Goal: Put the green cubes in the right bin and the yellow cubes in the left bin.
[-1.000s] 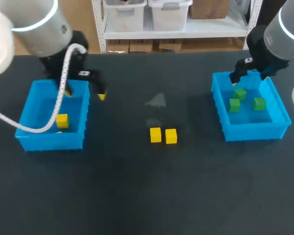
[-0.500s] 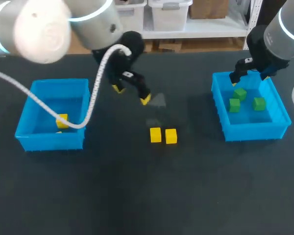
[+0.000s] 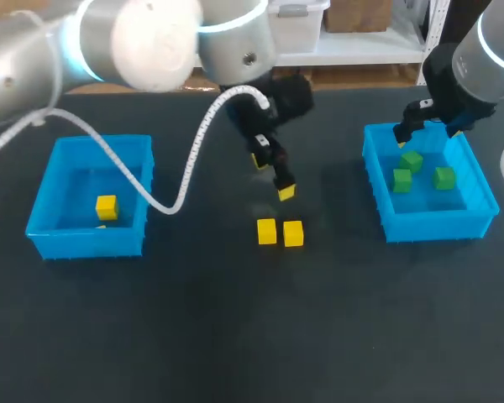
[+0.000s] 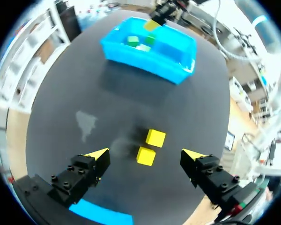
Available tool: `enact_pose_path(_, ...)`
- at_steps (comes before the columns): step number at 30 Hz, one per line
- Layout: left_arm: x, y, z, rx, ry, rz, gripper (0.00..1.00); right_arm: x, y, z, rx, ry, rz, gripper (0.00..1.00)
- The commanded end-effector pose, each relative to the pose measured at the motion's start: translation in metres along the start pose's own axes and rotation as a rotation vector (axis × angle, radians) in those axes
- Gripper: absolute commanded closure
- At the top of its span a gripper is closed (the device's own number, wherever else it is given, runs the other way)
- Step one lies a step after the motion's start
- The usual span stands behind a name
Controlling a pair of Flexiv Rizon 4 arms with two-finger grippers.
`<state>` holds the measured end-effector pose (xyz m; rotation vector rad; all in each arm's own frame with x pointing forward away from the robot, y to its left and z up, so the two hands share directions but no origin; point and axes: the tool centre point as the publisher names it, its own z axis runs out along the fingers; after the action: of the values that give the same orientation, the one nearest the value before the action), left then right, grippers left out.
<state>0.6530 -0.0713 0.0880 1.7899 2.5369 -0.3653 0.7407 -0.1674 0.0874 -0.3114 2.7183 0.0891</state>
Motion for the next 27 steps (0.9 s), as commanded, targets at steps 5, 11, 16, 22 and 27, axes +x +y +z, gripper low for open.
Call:
enact_pose_path(5,-0.018,-0.003,0.027,0.019,0.35,0.162,0.0,0.002,0.0,-0.001,0.004,-0.006,0.002,0.0)
enact_pose_path(11,-0.017,-0.01,0.042,0.016,0.4,0.193,0.0,0.002,0.0,-0.001,0.004,-0.006,0.002,0.0)
enact_pose_path(16,-0.014,-0.007,0.056,0.011,0.424,0.177,0.0,0.002,0.0,-0.001,0.004,-0.006,0.002,0.0)
enact_pose_path(22,-0.016,-0.002,0.066,-0.005,0.44,0.168,0.0,0.002,0.0,-0.001,0.004,-0.006,0.002,0.0)
enact_pose_path(27,-0.016,-0.005,0.072,-0.002,0.449,0.168,0.0,0.002,0.0,-0.001,0.004,-0.006,0.002,0.0)
